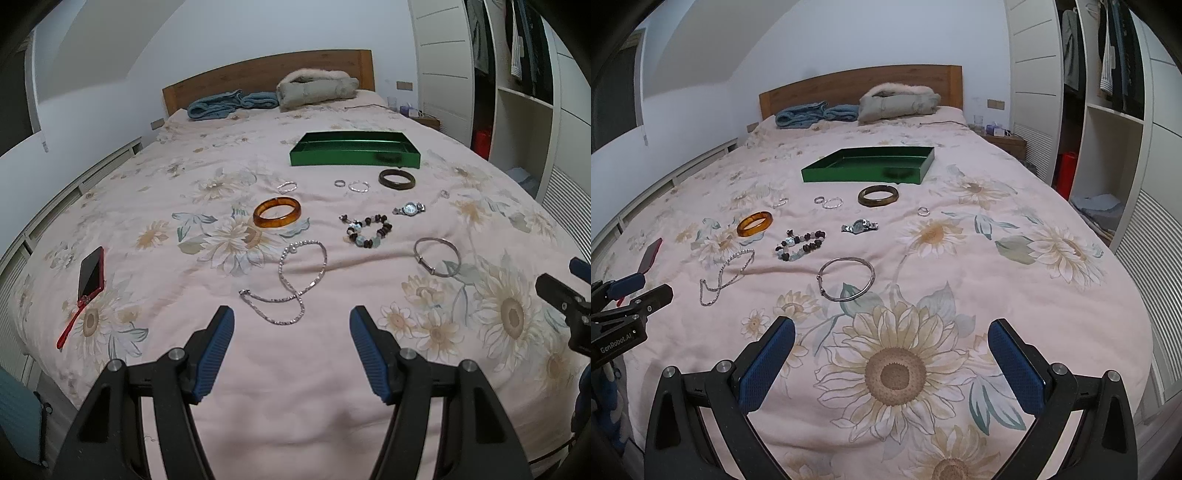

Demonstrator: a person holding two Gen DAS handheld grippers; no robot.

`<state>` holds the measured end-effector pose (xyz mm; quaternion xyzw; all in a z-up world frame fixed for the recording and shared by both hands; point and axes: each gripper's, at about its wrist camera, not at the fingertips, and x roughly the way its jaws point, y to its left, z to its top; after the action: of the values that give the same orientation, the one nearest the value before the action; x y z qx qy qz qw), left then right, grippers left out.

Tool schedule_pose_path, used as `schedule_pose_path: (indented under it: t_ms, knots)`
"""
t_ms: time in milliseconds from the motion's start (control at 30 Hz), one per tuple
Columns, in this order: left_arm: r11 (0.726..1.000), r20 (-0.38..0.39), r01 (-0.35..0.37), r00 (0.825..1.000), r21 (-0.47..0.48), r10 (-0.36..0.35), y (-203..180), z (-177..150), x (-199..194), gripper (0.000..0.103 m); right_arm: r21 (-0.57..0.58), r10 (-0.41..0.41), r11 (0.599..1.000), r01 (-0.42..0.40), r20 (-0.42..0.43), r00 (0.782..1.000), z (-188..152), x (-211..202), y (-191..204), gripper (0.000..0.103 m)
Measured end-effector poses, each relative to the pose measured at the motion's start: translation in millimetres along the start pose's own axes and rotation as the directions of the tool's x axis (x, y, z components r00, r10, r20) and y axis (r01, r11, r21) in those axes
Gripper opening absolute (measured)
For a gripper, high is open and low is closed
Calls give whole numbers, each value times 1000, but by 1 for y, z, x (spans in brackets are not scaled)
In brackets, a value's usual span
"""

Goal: Organize jewelry
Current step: 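Move both tools toward the jewelry laid out on the bed, then grasp the silver chain necklace with the left tool while the right tool grasps the silver hoop bangle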

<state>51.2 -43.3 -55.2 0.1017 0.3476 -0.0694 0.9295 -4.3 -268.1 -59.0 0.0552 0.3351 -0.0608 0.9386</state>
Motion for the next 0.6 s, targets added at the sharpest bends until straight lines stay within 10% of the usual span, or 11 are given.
schedule_pose_path:
  t_ms: [600]
  knots:
    - [988, -67, 151, 986, -23, -152, 21, 5, 39, 63, 0, 57, 998, -57, -74, 996, 6, 32, -1, 82]
